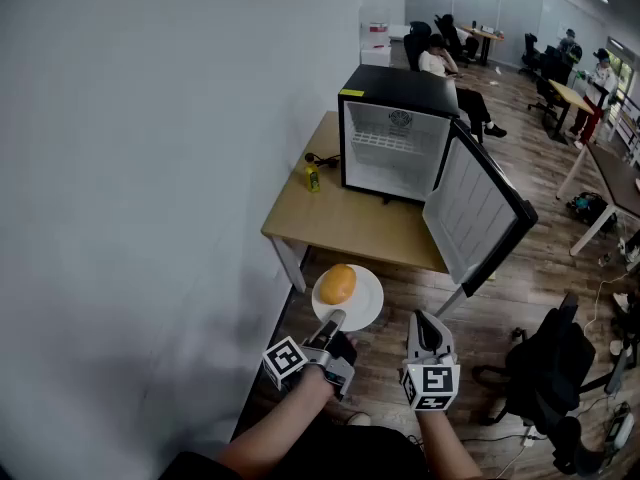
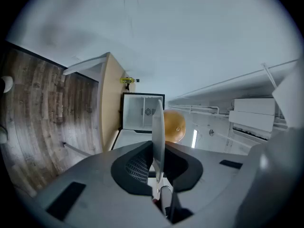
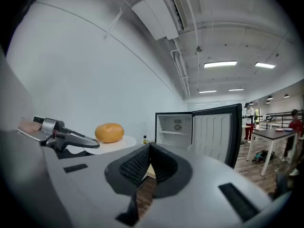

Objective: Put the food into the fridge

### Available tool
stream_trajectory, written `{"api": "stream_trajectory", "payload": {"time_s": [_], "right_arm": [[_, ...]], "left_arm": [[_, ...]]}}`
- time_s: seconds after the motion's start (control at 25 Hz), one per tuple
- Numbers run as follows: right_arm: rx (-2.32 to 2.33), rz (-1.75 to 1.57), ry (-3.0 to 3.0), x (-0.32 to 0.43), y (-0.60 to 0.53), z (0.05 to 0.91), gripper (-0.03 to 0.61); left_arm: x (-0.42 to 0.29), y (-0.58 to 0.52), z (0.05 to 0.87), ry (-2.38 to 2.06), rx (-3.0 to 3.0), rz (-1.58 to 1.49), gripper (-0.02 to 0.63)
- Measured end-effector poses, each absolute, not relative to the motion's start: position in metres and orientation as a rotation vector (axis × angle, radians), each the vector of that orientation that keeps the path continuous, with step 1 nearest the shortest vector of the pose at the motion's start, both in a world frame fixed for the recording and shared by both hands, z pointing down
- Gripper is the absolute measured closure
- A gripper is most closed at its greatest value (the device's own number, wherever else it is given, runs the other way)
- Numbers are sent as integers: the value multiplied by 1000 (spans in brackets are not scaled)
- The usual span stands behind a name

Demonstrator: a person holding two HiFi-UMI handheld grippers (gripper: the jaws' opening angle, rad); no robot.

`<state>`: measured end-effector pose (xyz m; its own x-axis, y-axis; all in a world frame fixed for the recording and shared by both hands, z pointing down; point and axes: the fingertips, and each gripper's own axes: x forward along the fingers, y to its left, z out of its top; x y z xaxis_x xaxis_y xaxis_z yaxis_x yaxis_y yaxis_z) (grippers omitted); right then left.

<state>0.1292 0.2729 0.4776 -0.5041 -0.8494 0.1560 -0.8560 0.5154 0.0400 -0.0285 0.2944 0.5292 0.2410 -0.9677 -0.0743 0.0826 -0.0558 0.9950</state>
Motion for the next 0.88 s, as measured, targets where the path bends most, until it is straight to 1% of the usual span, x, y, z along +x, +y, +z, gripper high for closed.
{"api": "stream_trajectory", "payload": {"time_s": [0.44,0.88], "right_arm": [[1431,123,-2602,145,273,494,520],[1485,133,-2592,134,194,495,520]], "left_arm": [[-24,292,537,-954,1276,-1094,588],[-36,208,551,-928,1266,-1048,588]]}}
